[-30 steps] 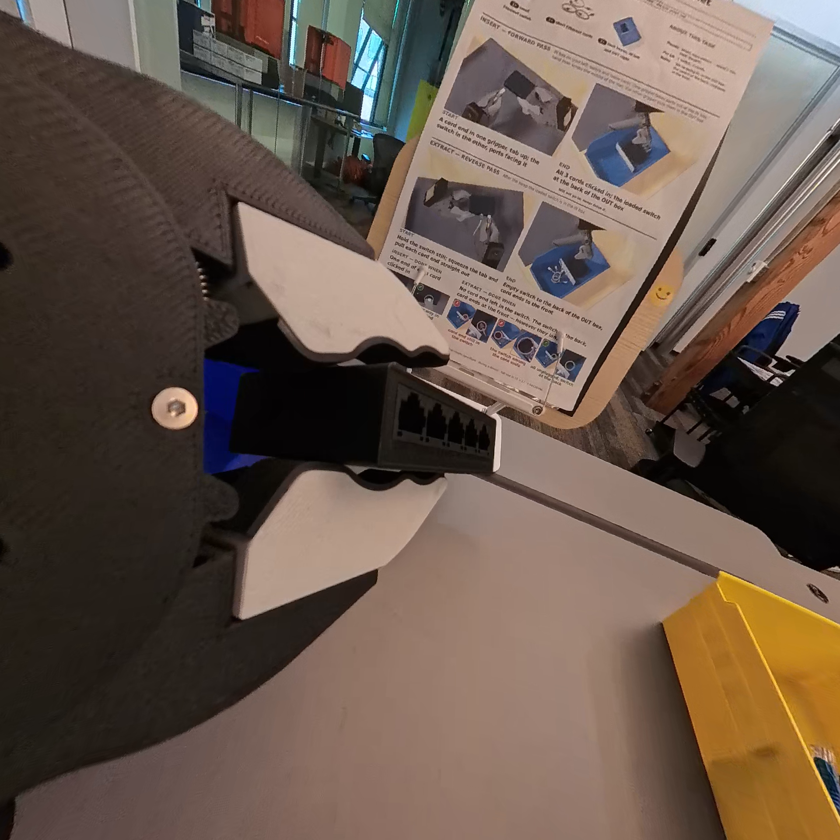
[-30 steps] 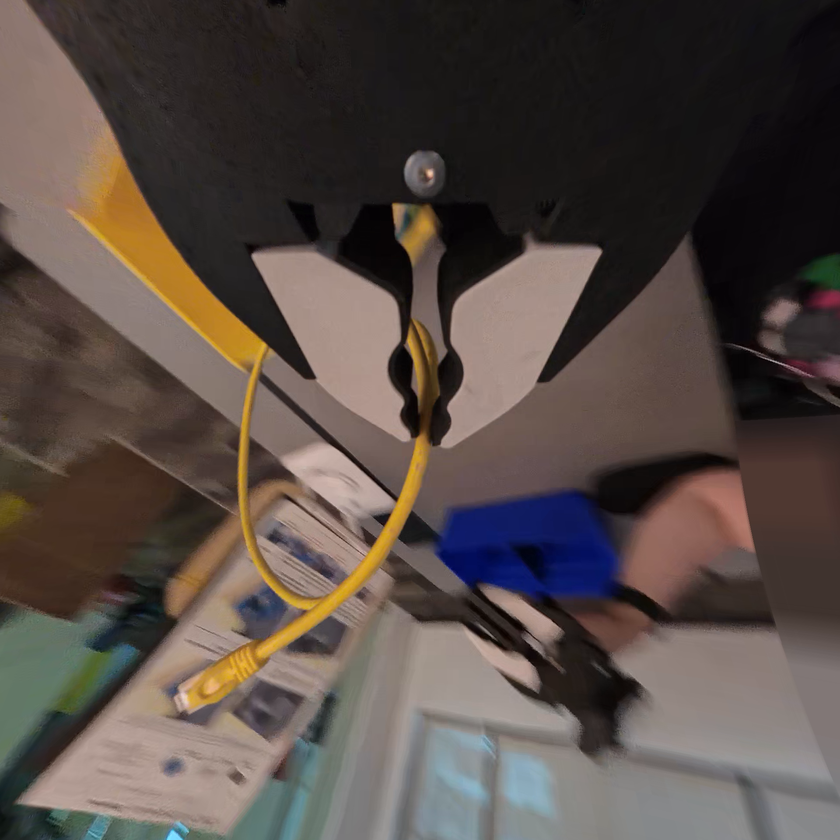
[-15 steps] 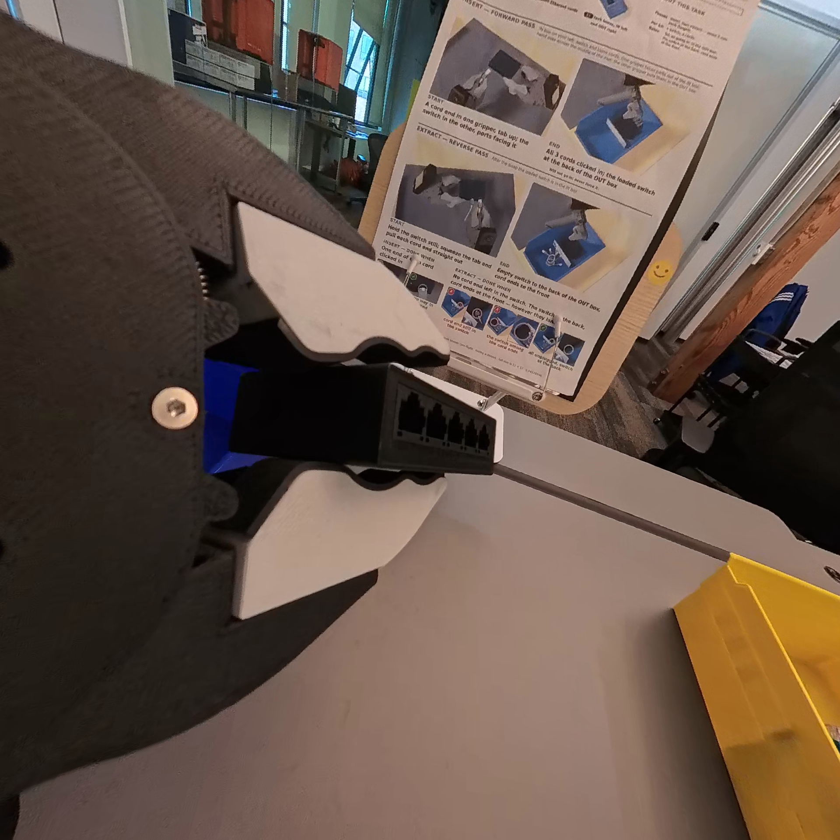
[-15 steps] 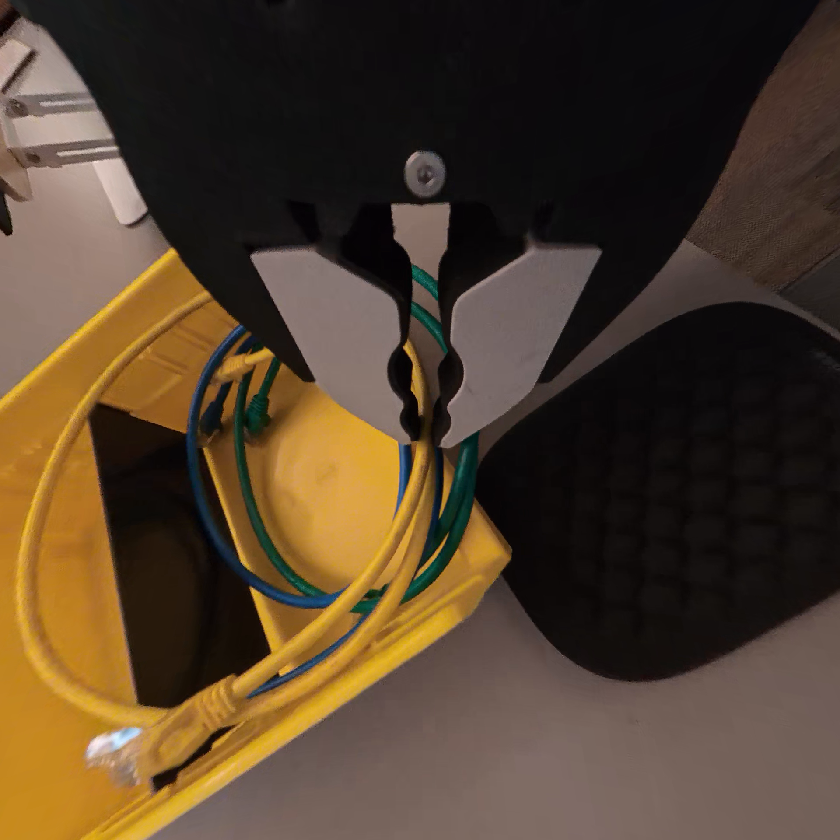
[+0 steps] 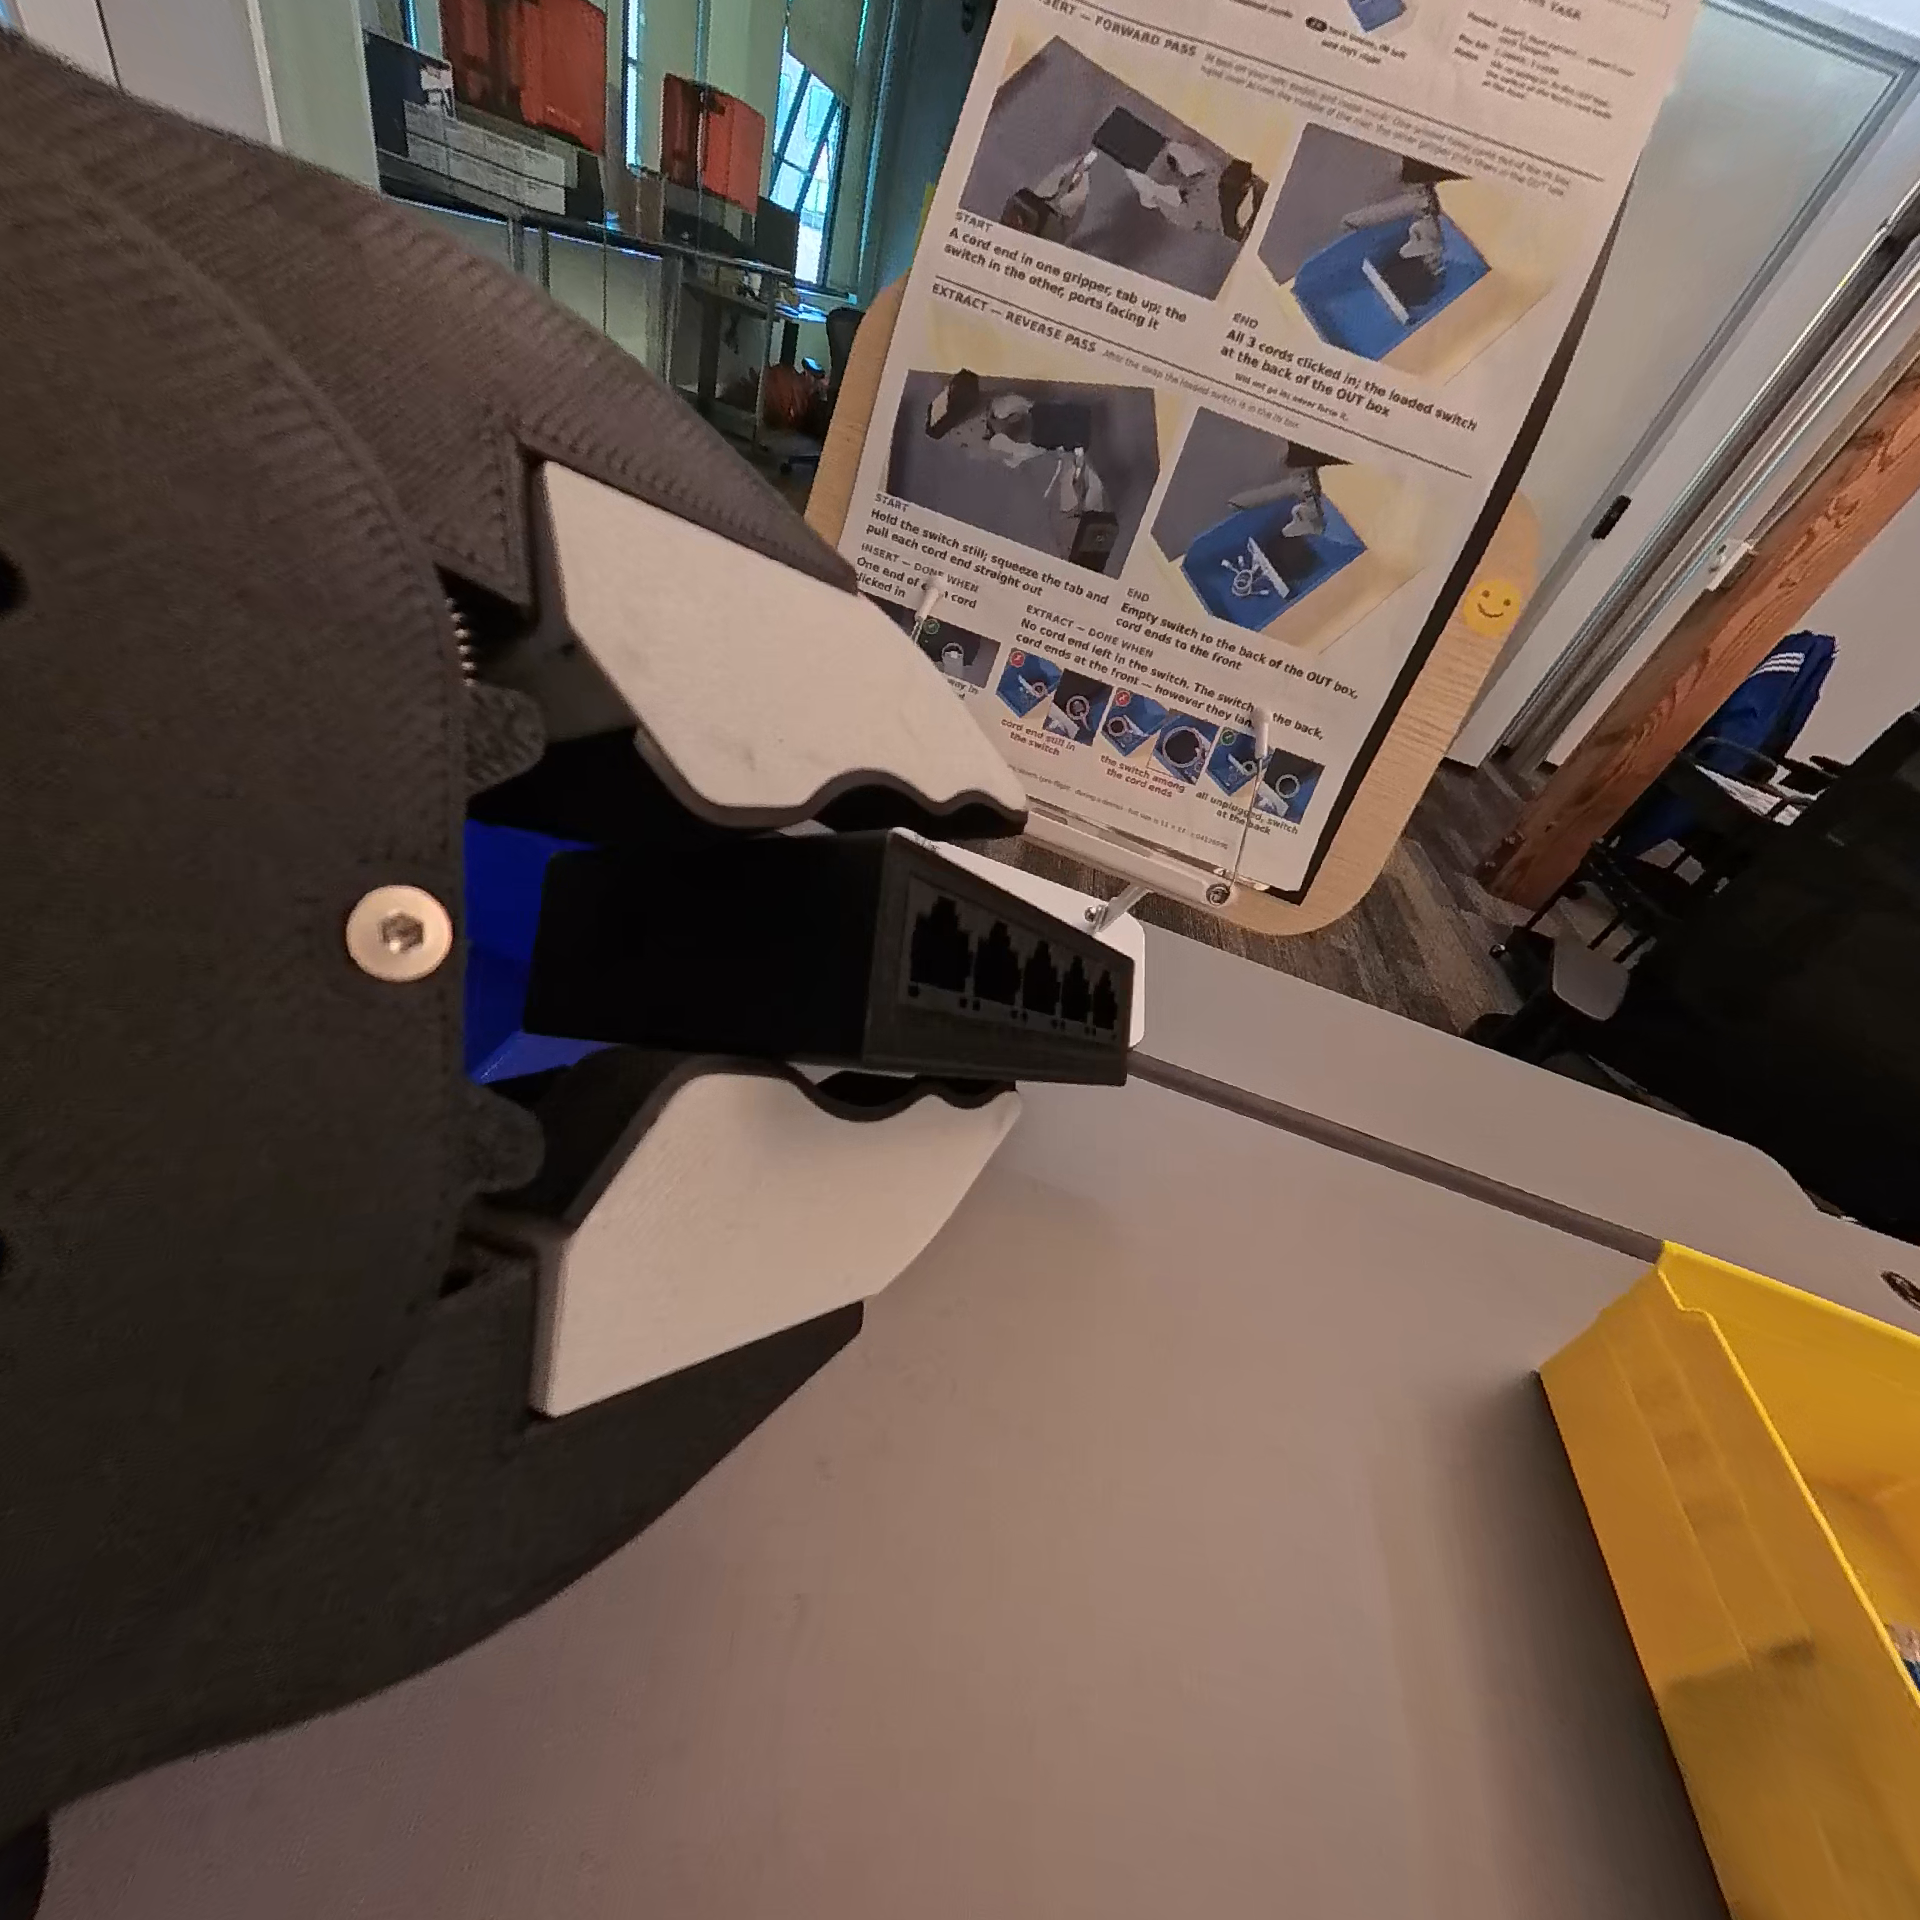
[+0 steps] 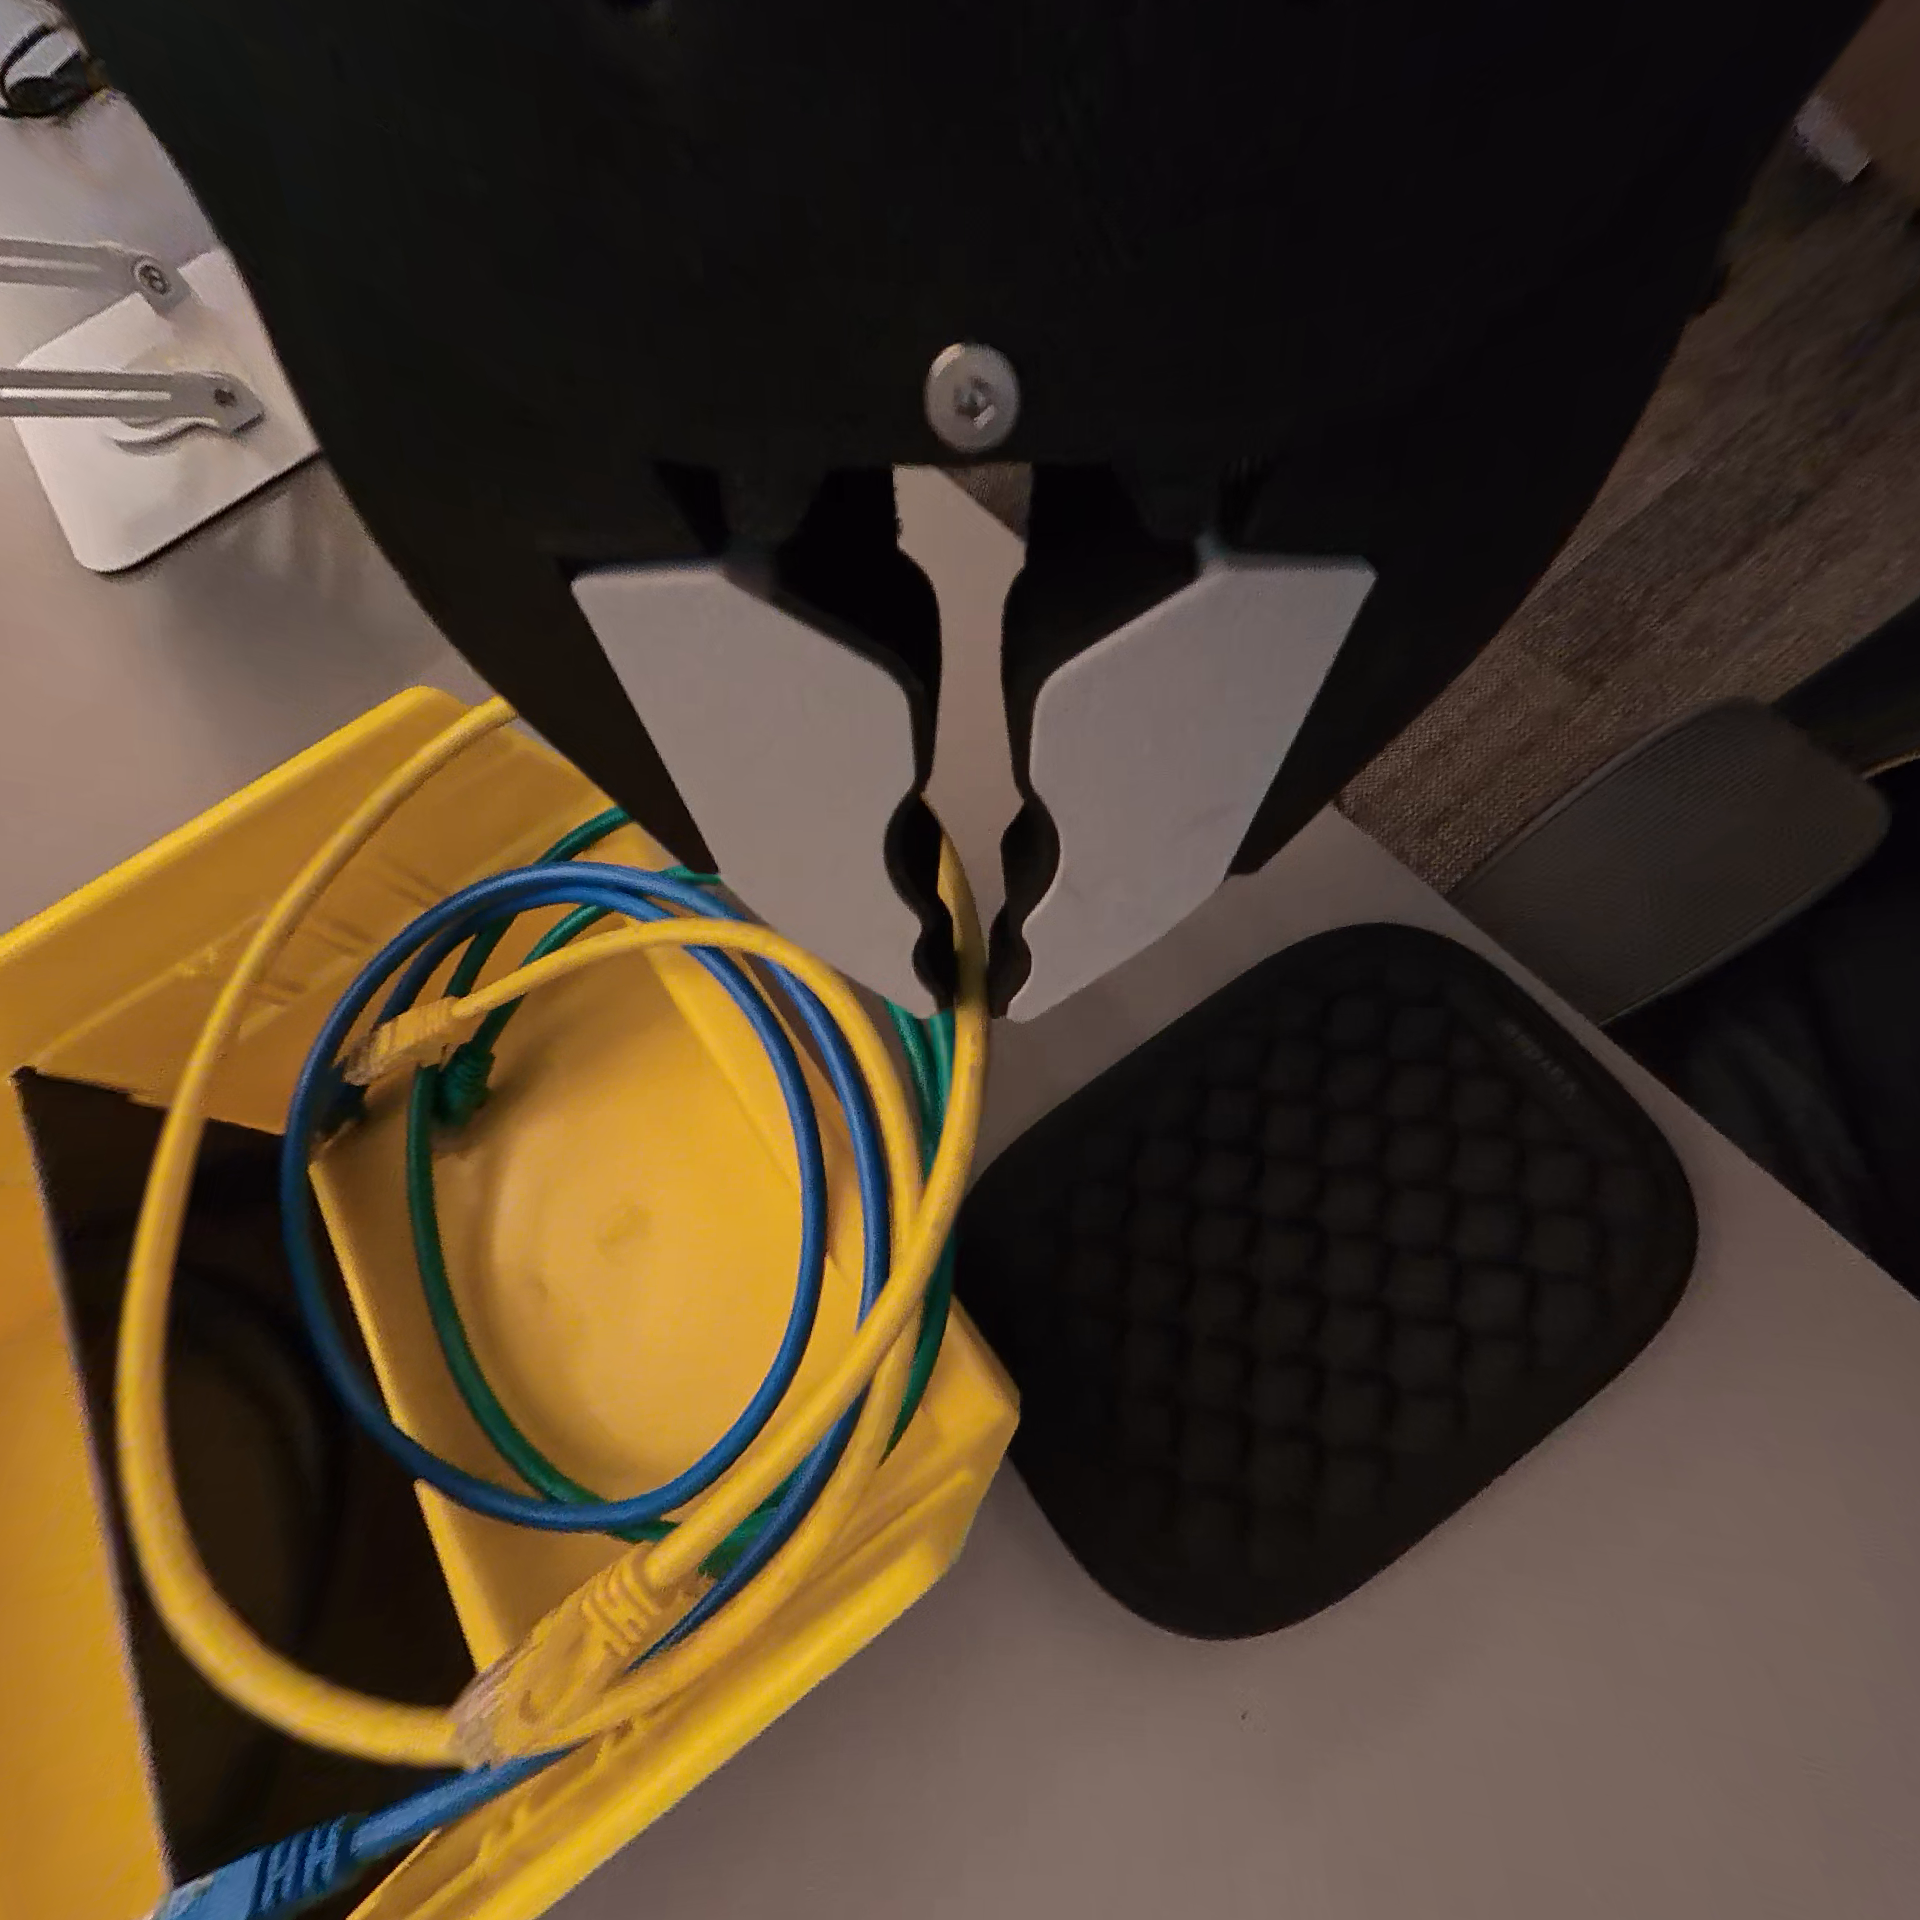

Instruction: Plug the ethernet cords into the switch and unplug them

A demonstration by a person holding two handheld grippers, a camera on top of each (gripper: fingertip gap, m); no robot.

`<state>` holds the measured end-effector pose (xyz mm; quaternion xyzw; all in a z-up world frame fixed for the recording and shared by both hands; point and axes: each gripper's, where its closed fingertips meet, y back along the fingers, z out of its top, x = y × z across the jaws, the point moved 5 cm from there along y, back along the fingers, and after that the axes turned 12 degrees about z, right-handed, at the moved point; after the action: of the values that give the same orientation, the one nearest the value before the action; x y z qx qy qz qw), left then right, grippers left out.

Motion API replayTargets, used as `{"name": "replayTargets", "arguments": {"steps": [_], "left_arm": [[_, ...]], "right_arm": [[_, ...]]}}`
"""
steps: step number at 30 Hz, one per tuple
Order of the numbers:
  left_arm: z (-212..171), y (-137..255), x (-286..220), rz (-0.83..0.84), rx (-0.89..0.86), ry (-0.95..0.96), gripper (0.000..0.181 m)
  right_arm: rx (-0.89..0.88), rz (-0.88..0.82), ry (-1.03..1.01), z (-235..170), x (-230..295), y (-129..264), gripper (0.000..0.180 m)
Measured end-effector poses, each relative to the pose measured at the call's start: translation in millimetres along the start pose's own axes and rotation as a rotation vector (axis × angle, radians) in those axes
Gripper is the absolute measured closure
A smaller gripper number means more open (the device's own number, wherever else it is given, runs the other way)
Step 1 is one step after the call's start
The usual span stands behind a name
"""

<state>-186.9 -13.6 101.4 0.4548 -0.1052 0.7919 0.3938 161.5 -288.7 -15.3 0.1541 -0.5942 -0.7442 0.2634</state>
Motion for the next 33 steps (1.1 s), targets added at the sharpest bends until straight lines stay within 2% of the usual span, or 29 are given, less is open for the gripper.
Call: {"name": "replayTargets", "arguments": {"steps": [2, 5, 8, 11, 16, 19, 23, 26, 31, 33], "left_arm": [[1.1, 0.1, -1.0, -0.002, -0.002, -0.002, 0.138], [0.6, -0.9, -2.5, -0.005, 0.003, -0.009, 0.138], [0.5, -2.0, -2.8, -0.007, 0.002, -0.005, 0.138], [0.0, -3.2, -4.1, -0.011, 0.008, -0.010, 0.138], [1.2, -2.3, -5.7, -0.016, 0.004, -0.014, 0.138], [0.5, -2.6, -5.7, -0.018, 0.007, -0.014, 0.138], [1.2, -1.5, -4.7, -0.016, -0.003, -0.010, 0.138], [7.8, -0.6, -8.0, -0.052, -0.055, 0.022, 0.138], [24.6, 3.7, -20.4, -0.187, -0.187, 0.110, 0.138], [31.2, 7.2, -25.4, -0.248, -0.237, 0.143, 0.138]], "right_arm": [[-0.029, 0.008, -0.004, 5.6, -3.8, -2.5, 0.172], [0.017, 0.119, -0.039, 10.0, 1.8, -10.6, 0.173], [0.021, -0.032, 0.015, 20.9, -17.5, -10.0, 0.173], [0.039, -0.014, -0.015, 29.9, -29.6, -18.7, 0.172], [0.193, 0.015, -0.056, 32.8, -38.8, -45.4, 0.171], [0.173, 0.004, -0.082, 35.5, -43.6, -46.0, 0.164], [0.077, -0.004, -0.070, 35.3, -38.4, -31.7, 0.156], [-0.022, -0.079, -0.040, 38.7, -31.2, -6.3, 0.153], [-0.275, -0.338, 0.107, 82.2, -3.6, 45.8, 0.148], [-0.405, -0.425, 0.193, 112.2, 14.6, 58.7, 0.134]]}}
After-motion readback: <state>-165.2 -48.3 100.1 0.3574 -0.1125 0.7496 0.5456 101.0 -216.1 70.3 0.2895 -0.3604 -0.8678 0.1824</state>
